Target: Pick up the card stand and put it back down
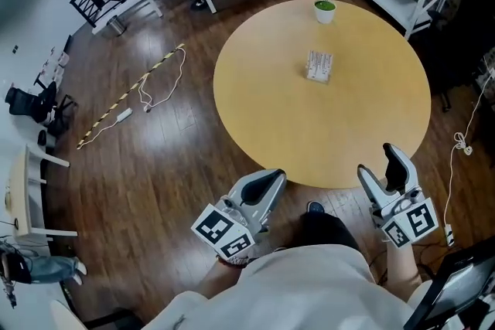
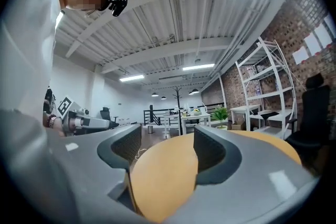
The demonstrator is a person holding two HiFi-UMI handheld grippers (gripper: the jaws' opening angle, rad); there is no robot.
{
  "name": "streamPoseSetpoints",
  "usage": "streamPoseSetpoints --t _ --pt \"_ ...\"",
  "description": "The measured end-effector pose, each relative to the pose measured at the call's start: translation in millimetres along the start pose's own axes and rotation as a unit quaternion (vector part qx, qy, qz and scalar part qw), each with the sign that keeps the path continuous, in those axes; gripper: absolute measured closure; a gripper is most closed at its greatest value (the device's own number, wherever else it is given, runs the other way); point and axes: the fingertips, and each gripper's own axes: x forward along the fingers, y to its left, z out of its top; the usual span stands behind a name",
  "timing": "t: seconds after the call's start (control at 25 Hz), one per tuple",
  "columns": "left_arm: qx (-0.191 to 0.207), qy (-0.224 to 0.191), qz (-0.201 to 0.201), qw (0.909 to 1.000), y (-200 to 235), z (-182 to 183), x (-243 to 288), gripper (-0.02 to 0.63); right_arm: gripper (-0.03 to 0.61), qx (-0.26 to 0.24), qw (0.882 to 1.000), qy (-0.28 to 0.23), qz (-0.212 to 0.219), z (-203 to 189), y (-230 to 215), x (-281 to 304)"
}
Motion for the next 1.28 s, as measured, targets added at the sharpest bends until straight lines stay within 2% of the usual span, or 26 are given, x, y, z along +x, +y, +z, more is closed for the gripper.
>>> streamPoseSetpoints --t 0.16,0.24,0.32,0.4,0.48,0.6,0.76,0.92,1.0,1.2,1.28 --pt "-0.001 0.021 -0.022 0.9995 -22 -19 -76 0.621 0.282 0.029 0.999 -0.022 -0.03 1 70 -35" --pt "-0.005 0.031 -0.013 0.9994 -18 -22 -117 0.621 0.289 0.043 0.998 -0.032 -0.03 3 108 -43" --pt "-0.027 0.028 -0.001 0.9992 -21 -18 -150 0.621 0.291 0.051 0.998 -0.03 -0.026 7 140 -57" --pt "-0.042 0.017 0.002 0.999 -34 -9 -173 0.621 0.298 0.046 0.999 -0.021 -0.021 15 163 -77" --pt "-0.037 0.011 0.001 0.9993 -49 -3 -187 0.621 0.3 0.029 0.999 -0.011 -0.015 21 179 -94" --pt "-0.031 0.004 -0.006 0.9995 -71 2 -193 0.621 0.308 0.014 1.0 -0.007 -0.013 19 192 -113" --pt "-0.024 -0.035 -0.012 0.999 -104 24 -190 0.621 0.31 0.039 0.999 -0.016 -0.016 9 203 -130" --pt "0.0 -0.026 -0.053 0.9983 -142 24 -165 0.621 0.313 0.047 0.998 -0.032 -0.007 14 203 -143" --pt "-0.008 -0.023 -0.066 0.9975 -157 17 -156 0.621 0.313 0.057 0.998 -0.034 -0.01 12 200 -154" --pt "-0.067 -0.037 -0.11 0.991 -188 17 -140 0.621 0.322 0.053 0.998 -0.029 -0.006 17 187 -170" --pt "-0.069 -0.037 -0.115 0.9903 -193 15 -141 0.621 0.322 0.052 0.998 -0.031 -0.006 18 187 -172"
